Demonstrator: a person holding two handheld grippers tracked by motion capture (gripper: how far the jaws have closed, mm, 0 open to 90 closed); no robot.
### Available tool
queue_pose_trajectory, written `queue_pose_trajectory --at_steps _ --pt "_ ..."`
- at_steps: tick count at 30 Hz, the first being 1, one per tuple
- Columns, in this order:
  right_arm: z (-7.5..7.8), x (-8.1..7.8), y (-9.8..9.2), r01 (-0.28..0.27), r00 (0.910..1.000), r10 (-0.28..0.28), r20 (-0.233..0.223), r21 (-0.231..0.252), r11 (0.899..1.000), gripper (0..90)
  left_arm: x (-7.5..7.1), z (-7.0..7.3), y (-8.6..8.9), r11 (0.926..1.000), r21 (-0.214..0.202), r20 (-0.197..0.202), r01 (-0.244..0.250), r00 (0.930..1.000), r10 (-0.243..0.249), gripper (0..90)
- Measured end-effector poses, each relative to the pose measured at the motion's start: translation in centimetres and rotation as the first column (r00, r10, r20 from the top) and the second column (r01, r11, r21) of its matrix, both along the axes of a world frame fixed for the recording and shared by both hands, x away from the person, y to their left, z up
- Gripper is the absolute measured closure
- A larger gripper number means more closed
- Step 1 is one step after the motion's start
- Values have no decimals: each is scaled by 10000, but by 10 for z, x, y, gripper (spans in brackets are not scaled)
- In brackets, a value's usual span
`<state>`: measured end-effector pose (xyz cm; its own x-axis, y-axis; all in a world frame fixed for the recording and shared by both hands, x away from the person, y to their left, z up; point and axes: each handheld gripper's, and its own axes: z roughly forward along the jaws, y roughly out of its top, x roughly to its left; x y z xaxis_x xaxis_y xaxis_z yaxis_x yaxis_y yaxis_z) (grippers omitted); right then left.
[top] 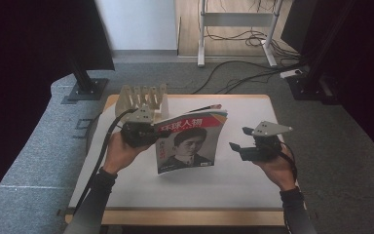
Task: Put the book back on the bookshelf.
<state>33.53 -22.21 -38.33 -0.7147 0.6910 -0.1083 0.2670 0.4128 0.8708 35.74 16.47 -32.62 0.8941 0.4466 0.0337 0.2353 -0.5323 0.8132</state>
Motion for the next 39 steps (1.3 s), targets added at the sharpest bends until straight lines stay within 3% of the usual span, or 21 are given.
queue_pose_trajectory --at_steps 5,12,20,24,36,39 --pt "-16 -1 0 11 9995 -16 -310 -141 9999 199 -1 3 8 9999 1 -65 -164 9998 164 871" --pt "-50 -3 -3 187 9951 -206 -963 -203 9996 141 -4 8 25 9983 -1 -95 -577 9983 577 871" --pt "-80 -6 -5 380 9884 -420 -1462 -302 9988 117 -6 13 46 9928 -54 -60 -1195 9928 1195 871" --pt "-93 -7 -6 665 9841 -716 -1624 -368 9971 45 -7 14 56 9894 -112 -164 -1449 9893 1447 871" --pt "-124 -9 -5 931 9737 -1054 -2018 -698 9932 0 -12 21 81 9729 -125 -104 -2310 9729 2309 871" --pt "-134 -10 -4 1020 9701 -1148 -2139 -701 9923 0 -13 23 91 9639 -168 -123 -2657 9640 2655 871"
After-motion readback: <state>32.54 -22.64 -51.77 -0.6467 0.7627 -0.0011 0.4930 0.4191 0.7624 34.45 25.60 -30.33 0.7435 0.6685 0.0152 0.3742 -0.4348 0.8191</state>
